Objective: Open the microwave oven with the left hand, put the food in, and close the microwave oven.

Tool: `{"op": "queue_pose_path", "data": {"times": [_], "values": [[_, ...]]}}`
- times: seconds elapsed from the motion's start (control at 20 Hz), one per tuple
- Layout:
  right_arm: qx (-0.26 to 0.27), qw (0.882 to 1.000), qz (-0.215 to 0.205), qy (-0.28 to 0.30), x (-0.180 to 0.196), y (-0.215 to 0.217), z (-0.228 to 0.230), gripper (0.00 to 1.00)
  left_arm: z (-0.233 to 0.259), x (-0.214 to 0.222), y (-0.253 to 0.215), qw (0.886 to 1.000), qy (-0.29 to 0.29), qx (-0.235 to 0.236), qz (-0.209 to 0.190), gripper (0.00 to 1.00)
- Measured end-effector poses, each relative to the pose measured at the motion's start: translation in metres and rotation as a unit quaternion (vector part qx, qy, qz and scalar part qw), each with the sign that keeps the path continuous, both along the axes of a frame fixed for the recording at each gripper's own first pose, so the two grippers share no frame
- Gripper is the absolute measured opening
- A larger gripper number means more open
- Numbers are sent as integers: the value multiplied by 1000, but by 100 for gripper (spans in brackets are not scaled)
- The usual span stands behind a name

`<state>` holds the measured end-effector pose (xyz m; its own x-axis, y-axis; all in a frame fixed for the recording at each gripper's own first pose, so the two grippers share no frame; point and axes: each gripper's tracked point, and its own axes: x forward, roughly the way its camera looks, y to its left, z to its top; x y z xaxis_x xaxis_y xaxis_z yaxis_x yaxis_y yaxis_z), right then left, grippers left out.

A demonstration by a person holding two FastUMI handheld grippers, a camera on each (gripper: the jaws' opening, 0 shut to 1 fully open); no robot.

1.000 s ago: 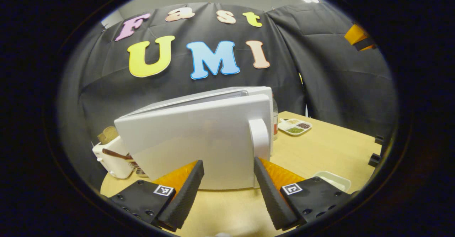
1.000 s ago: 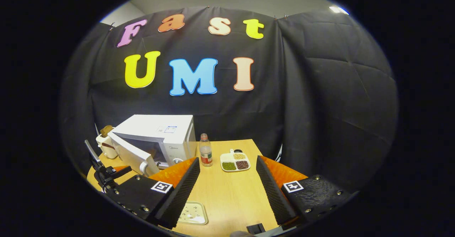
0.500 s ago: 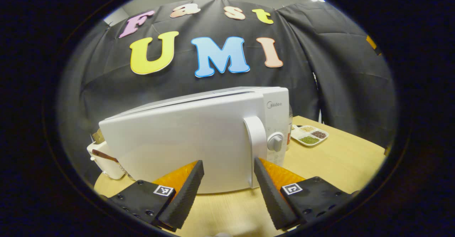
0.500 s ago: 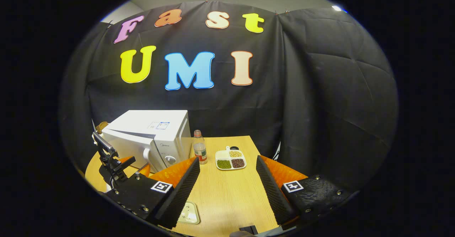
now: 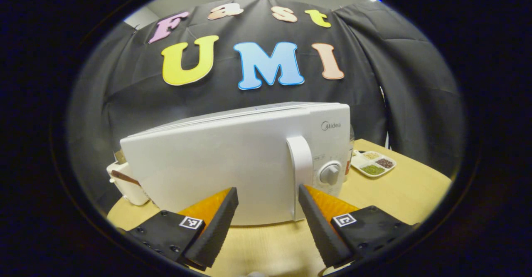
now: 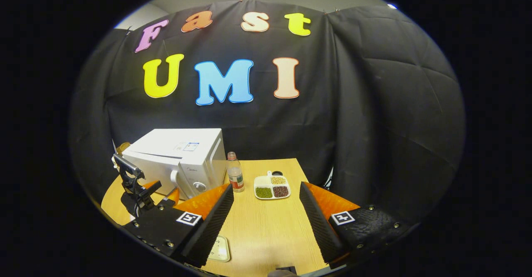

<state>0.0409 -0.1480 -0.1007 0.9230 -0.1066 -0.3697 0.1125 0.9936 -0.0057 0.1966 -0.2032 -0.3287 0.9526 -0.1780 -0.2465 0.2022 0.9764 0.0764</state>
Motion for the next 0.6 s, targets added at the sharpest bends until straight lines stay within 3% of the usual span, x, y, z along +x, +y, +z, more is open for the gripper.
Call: {"op": "queue_pose_path", "data": {"times": [0.05,0.1,0.15,0.35,0.55,0.6], "values": [[0,1000,3,1,0,0,-1,98,1,5,-2,1000,-5,6,1,95],[-1,1000,5,0,-1,-1,-1,98,2,9,2,1000,-8,21,12,99],[1,1000,9,0,-2,0,1,98,-15,19,-7,1000,-5,16,-2,99],[1,1000,26,-8,-6,7,7,97,2,-6,-2,999,3,38,2,99],[13,999,46,-17,-7,24,14,98,33,-44,7,1000,10,20,-1,94],[17,998,53,-23,-6,31,18,98,49,-56,16,1000,7,17,2,100]]}}
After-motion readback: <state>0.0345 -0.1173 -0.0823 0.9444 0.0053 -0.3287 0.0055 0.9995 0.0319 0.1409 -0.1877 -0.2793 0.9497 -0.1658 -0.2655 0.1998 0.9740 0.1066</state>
